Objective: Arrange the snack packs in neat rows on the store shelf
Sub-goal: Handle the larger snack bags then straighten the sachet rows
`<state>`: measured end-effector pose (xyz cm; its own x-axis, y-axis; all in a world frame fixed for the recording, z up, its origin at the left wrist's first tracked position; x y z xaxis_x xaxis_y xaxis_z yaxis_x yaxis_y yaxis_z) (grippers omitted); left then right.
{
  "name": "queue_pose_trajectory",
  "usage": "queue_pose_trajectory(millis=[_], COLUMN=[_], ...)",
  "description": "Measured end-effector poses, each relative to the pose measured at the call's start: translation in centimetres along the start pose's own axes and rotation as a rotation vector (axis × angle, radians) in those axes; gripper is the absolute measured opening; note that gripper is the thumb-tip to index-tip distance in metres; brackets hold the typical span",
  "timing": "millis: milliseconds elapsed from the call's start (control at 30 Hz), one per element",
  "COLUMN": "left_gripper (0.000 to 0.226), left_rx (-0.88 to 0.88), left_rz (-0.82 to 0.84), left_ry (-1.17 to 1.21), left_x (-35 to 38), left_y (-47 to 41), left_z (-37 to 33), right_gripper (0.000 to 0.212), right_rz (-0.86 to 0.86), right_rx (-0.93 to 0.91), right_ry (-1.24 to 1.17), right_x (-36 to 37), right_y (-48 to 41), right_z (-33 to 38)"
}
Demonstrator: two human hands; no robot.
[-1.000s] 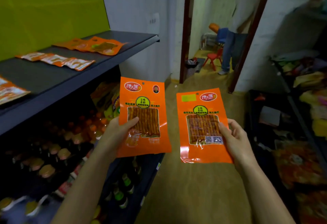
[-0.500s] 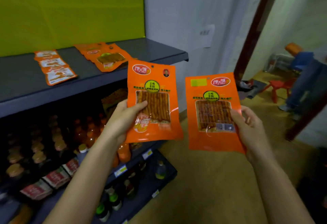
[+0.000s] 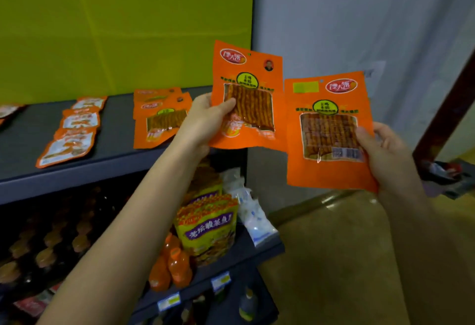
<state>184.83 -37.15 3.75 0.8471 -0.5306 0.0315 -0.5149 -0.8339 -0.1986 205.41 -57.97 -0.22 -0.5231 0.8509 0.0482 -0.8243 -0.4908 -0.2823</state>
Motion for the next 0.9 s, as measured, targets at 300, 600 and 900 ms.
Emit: queue_pose_trajectory(millis=[300, 600, 900], left_gripper=[0.024, 0.031, 0.032], left_rx=[-0.072, -0.269, -0.242], left_rz=[-0.331, -0.462, -0.528], left_ry=[-0.043, -0.29, -0.72], left_x=[1.5, -0.5, -0.7], left_y=[-14.1, -21.7, -21.4], left_z=[3.1, 8.8, 7.3], right_gripper=[0.011, 0.028, 0.033], right_rz=[0.077, 0.303, 0.462], right_rx=[-0.046, 0.04, 0.128], right_ry=[-0.007, 0.084, 0.17], right_x=[4.0, 10.7, 13.6], right_y=[-13.0, -19.3, -21.0], right_z=[-1.2, -5.0, -7.2])
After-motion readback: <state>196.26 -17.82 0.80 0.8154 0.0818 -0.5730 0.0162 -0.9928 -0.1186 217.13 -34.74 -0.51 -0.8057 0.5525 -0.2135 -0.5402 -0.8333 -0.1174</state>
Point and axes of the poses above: each hand's wrist, its own y-axis away from the middle knuckle, its own x-axis out of the palm, z = x × y, the point moved 9 cm from there along -y, towards the middle knuckle, and after that the axes turned 2 degrees about -z, right-handed, at the moved point
